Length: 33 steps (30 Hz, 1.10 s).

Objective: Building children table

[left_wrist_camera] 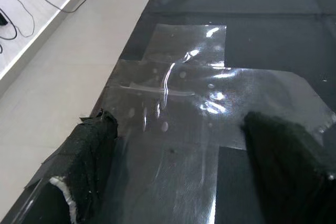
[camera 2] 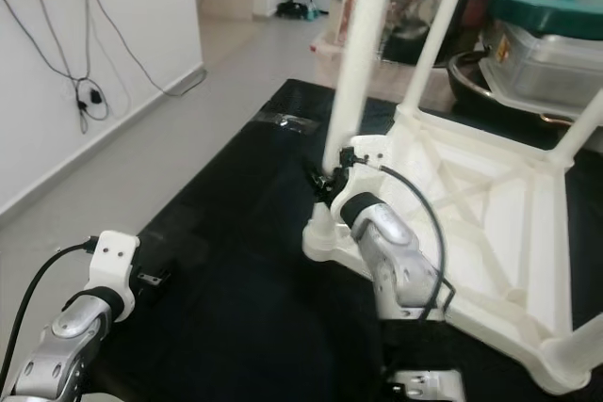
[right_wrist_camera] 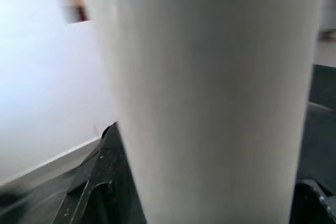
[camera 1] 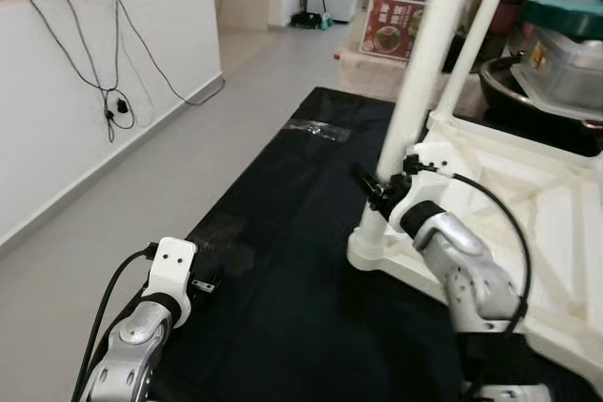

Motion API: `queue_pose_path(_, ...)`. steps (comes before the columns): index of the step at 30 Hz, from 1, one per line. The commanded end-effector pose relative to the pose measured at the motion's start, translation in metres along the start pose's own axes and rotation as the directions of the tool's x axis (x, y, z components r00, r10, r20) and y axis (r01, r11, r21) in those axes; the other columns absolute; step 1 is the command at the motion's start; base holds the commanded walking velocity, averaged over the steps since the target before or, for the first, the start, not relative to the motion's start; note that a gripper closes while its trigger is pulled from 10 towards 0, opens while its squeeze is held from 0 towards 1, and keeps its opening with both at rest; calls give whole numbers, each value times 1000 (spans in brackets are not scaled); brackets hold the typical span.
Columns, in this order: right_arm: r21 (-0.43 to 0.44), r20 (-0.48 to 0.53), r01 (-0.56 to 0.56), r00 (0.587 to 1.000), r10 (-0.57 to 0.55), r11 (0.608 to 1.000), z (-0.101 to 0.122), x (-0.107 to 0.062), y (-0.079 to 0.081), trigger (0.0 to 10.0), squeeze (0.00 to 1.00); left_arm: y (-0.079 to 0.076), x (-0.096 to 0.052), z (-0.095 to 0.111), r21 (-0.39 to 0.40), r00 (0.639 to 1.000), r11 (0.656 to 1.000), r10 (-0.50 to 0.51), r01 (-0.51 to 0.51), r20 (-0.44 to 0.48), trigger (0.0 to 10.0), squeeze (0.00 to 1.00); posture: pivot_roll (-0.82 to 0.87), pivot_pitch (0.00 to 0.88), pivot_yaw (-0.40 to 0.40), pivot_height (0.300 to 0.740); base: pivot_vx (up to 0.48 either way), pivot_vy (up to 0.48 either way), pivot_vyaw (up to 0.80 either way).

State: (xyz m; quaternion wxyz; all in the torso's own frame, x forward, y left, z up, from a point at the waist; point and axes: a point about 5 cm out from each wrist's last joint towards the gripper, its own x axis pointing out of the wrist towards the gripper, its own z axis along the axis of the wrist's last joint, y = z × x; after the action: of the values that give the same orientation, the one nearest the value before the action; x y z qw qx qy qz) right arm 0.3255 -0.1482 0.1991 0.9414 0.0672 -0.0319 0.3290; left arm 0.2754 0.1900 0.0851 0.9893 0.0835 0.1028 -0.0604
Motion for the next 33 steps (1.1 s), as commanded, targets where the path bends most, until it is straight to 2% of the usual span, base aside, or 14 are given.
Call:
queue_pose_path(1,-13,0,-212,977,213,977,0,10,17,10000,0,1,1,-3,16,1000,1000,-2,2,-15,10000,0,84,0,-69,740,0,0,0)
queue_pose_path(3,-22,-8,-235,972,235,972,0,10,17,10000,0,1,1,-3,18,1000,1000,-1,1,-15,10000,0,84,0,-69,740,0,0,0)
queue_pose_path(4,12,-7,-378,926,378,926,-1,9,33,3686,0,5,1,-2,21,1000,1000,10,-10,-10,10000,0,110,0,-87,740,0,0,0)
queue_pose_path(6,44,-17,-511,859,512,859,-6,4,49,0,0,8,-1,-1,21,1000,1000,22,-22,-8,10000,0,115,0,-93,740,0,0,0)
queue_pose_path(11,126,-53,-610,783,619,782,-28,-15,68,0,0,6,-7,-5,15,1000,1000,24,-24,-16,10000,0,111,0,-85,740,0,0,0)
queue_pose_path(15,36,-143,-49,988,54,998,-45,4,28,0,0,4,-6,-7,23,1000,1000,13,-12,-22,10000,0,90,0,-66,740,0,0,0)
queue_pose_path(16,-51,-222,445,868,-445,894,-58,1,-12,0,0,5,-3,-5,26,1000,1000,10,-9,-17,10000,0,85,0,-59,740,0,0,0)
queue_pose_path(18,-78,-242,607,758,-606,791,-63,-7,-26,0,0,5,-2,-3,27,1000,1000,7,-6,-13,10000,0,85,0,-59,740,0,0,0)
queue_pose_path(19,-103,-245,814,536,-808,572,-69,-34,-41,0,0,5,2,-1,33,1000,999,4,-3,-9,10000,0,78,0,-55,740,0,0,0)
queue_pose_path(24,-140,-226,857,459,-859,495,-69,-52,-31,0,0,3,4,-1,31,1000,1000,3,-2,-10,10000,0,61,0,-47,740,0,0,0)
queue_pose_path(25,-145,-232,855,460,-857,498,-68,-54,-26,0,0,2,4,-1,30,1000,1000,1,-1,-10,10000,0,61,0,-47,740,0,0,0)
queue_pose_path(26,-136,-233,822,516,-824,553,-66,-50,-19,6588,0,0,3,-2,23,1000,1000,-5,5,-11,10000,0,62,0,-47,740,0,0,0)
queue_pose_path(32,-45,-90,565,819,-566,824,-45,-17,11,10000,0,-4,0,-7,18,1000,1000,-12,12,-23,10000,0,60,0,-49,740,0,0,0)
queue_pose_path(33,18,-57,414,909,-413,910,-35,-4,22,10000,1000,-3,0,-6,16,1000,1000,-10,11,-21,10000,0,66,0,-55,740,0,0,0)
